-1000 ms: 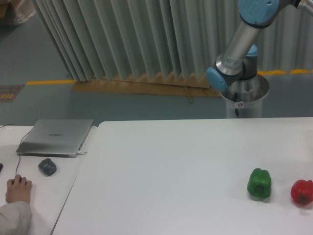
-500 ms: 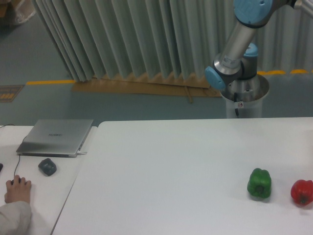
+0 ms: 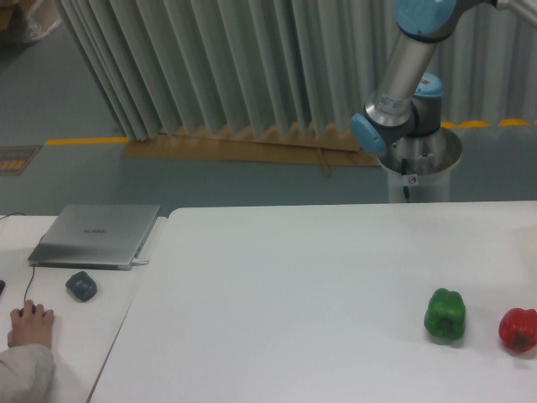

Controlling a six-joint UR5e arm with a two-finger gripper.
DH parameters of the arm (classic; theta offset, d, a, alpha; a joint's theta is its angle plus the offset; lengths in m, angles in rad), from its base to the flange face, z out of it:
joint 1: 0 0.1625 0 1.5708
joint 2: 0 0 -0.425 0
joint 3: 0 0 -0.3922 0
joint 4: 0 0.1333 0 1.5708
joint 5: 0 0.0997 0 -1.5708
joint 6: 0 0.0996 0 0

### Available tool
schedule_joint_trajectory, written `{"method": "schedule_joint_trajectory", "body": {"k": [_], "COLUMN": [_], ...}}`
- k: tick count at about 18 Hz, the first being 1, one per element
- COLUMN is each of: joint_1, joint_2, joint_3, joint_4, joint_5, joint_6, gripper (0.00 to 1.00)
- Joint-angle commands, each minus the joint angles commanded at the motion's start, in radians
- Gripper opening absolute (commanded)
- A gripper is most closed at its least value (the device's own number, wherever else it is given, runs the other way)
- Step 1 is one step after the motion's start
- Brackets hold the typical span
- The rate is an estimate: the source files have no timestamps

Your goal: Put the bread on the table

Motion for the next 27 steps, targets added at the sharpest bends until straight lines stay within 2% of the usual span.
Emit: {"method": "schedule_joint_trajectory", "body": {"k": [10,16,19,27], "joint_1": [0.006,0.000,-0.011,-0.138], "joint_2": [0.034,0.068,0.087,0.084], "joint_3": [0.028,0.029,0.029,0.025], "joint_4": [-0.095,-0.176,-0.181,-0.169], "joint_5": [-0.074,-0.118,-0.118,-0.118], "joint_6": [-0.006,-0.021,-0.075,-0.316], "gripper": [0.23,0.23,0.23,0.23]}}
